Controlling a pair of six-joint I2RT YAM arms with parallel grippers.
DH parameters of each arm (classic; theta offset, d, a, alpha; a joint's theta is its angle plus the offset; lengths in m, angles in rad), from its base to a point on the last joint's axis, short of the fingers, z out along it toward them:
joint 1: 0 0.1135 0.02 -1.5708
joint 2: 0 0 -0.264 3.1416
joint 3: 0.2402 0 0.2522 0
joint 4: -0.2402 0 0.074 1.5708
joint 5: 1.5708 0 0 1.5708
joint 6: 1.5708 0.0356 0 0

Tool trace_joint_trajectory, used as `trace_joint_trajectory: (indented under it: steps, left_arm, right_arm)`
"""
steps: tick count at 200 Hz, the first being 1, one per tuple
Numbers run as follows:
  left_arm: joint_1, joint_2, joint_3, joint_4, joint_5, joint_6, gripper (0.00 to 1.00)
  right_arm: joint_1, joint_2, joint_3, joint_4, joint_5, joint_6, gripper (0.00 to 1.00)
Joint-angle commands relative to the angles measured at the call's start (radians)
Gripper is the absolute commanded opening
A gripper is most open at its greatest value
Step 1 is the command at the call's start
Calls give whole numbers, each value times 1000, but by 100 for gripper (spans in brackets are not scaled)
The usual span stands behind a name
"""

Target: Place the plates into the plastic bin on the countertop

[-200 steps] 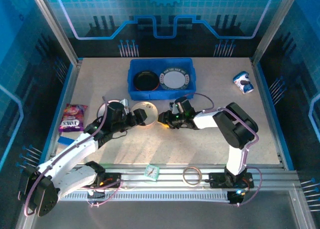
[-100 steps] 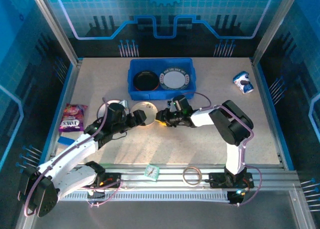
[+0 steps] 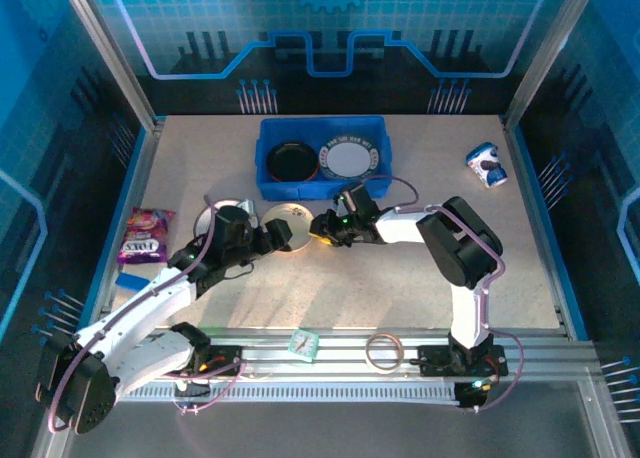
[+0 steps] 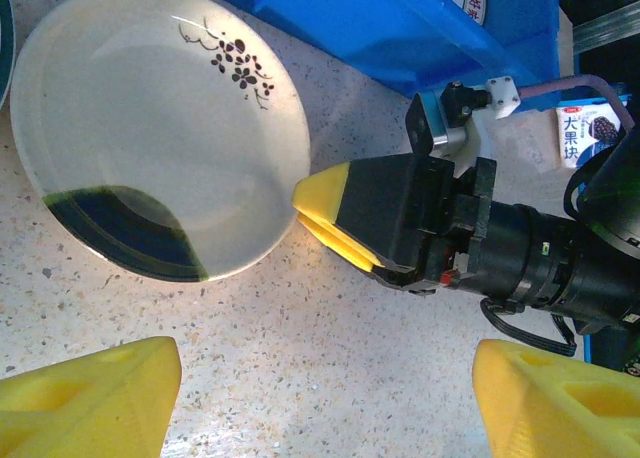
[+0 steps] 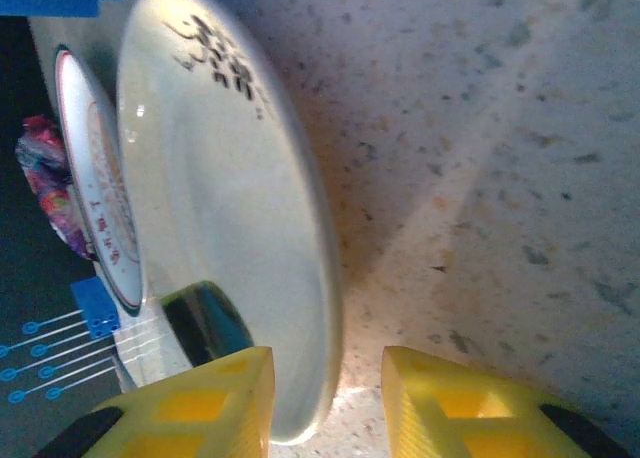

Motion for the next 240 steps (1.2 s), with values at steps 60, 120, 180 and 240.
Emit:
trace_joint_trajectory:
  steps: [60,120,180,240]
  left_arm:
    - [-7,-30,-36,-12,-38,13,78]
    - [-5,-33,-44,-17,-47,16,78]
    - [-4,-32,-53,-20,-56,17,78]
    - [1,-29,-57,-18,-59,23,78]
  right_arm:
    - [25,59,56,-46,40,-18,32]
    - [42,91,119,-106,57,-43,30]
    - [44,104,117,-113,64,-41,26]
    - [39,88,80,-105,76,-44,17]
